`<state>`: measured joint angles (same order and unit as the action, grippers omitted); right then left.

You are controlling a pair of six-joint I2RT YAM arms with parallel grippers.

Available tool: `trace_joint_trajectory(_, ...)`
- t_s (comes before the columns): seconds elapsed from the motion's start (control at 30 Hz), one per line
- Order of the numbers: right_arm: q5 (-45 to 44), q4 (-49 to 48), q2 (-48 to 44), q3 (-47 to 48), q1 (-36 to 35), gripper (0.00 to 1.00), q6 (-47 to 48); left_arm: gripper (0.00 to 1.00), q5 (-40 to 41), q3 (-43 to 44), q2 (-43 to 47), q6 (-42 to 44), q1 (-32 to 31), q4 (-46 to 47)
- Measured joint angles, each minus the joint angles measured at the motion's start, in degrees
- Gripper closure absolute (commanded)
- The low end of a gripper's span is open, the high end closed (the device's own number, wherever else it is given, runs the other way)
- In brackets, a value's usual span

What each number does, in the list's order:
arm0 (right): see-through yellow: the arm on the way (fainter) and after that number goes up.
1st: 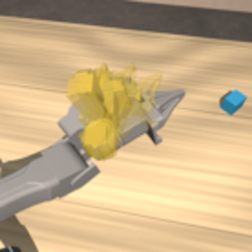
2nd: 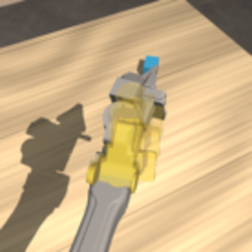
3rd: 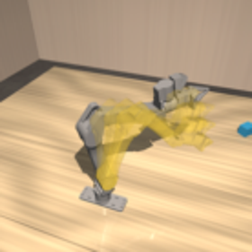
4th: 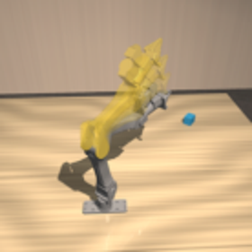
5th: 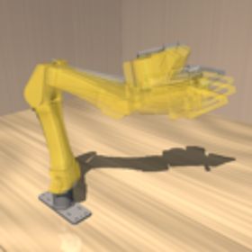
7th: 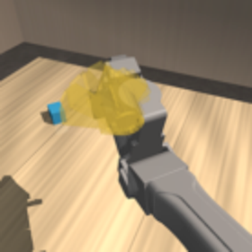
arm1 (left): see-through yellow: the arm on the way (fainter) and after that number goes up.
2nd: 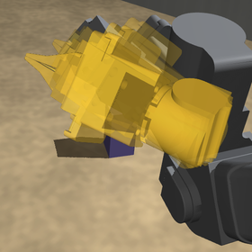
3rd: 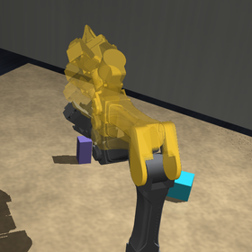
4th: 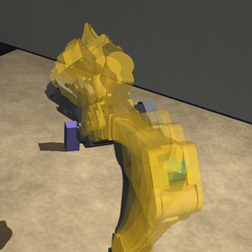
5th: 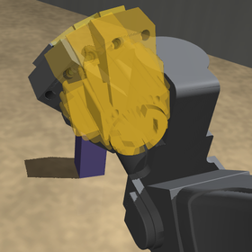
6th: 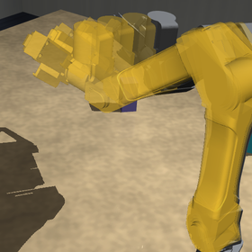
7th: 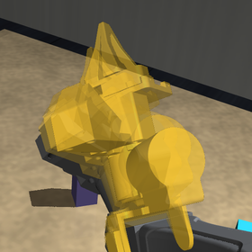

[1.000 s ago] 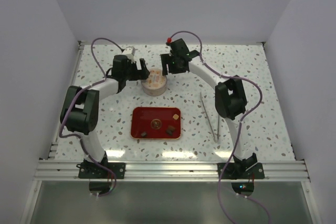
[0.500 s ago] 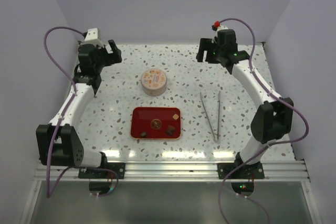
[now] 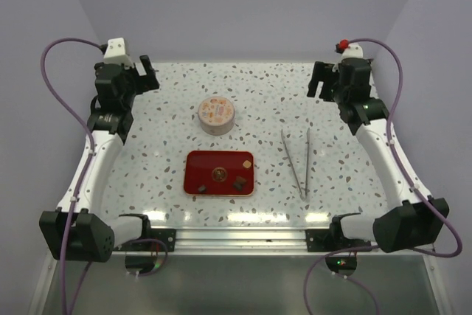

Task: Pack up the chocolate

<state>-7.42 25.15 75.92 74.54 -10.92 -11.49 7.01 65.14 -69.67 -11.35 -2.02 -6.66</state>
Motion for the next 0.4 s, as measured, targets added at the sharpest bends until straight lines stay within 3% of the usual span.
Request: trace_joint_trajectory(0.4, -0.8, -0.2, -3.8, 0.0, 0.7, 0.15, 0.2, 0.0, 1.1, 0.0, 0.9, 0.7, 0.0, -1.6)
